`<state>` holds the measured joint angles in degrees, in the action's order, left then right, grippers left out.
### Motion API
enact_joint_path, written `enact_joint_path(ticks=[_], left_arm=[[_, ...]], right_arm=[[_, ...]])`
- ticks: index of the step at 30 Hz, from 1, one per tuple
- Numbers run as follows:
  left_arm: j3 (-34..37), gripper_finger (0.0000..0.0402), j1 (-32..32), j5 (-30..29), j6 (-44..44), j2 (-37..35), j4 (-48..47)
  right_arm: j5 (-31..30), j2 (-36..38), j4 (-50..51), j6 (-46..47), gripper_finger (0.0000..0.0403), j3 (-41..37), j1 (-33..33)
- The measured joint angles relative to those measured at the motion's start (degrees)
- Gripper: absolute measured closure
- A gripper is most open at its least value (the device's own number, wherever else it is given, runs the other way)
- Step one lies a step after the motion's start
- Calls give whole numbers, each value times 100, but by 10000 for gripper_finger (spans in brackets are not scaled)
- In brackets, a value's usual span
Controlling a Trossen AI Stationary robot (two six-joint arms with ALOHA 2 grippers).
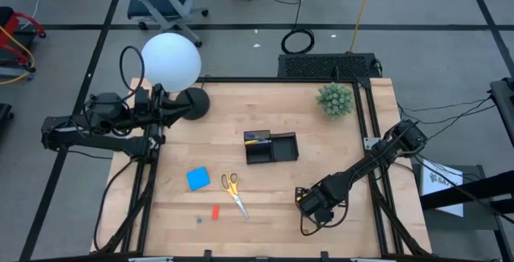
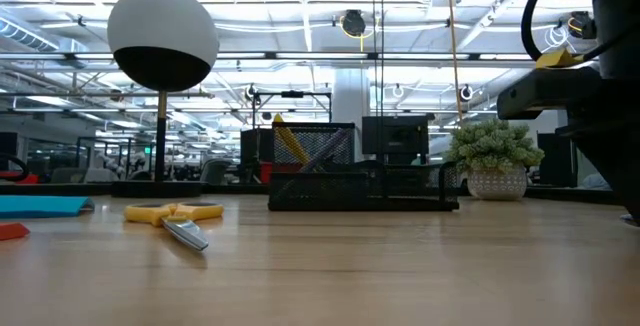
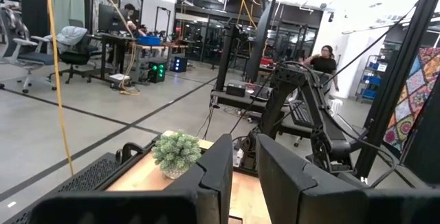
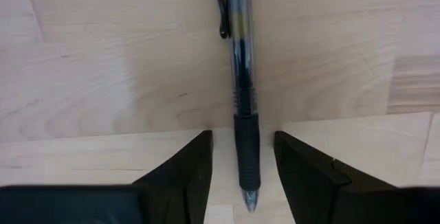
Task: Pick and place office supplies into organizer
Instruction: Put the black pen into the top left compartment of the black desk organizer
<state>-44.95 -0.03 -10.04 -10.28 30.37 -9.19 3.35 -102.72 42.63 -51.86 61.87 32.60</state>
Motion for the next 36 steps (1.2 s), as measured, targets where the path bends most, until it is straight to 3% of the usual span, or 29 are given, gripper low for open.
enact_joint_path(ticks=[6, 15, 36], left_arm=[[0, 330, 0, 0, 2, 0, 0], [0, 330, 0, 0, 0, 0, 0], [0, 330, 0, 0, 1, -1, 0]], right_arm=[[-2, -9, -13, 9, 288, -2, 0], [0, -17, 9, 13, 378, -9, 0], [-10, 87, 27, 468, 378, 59, -56]])
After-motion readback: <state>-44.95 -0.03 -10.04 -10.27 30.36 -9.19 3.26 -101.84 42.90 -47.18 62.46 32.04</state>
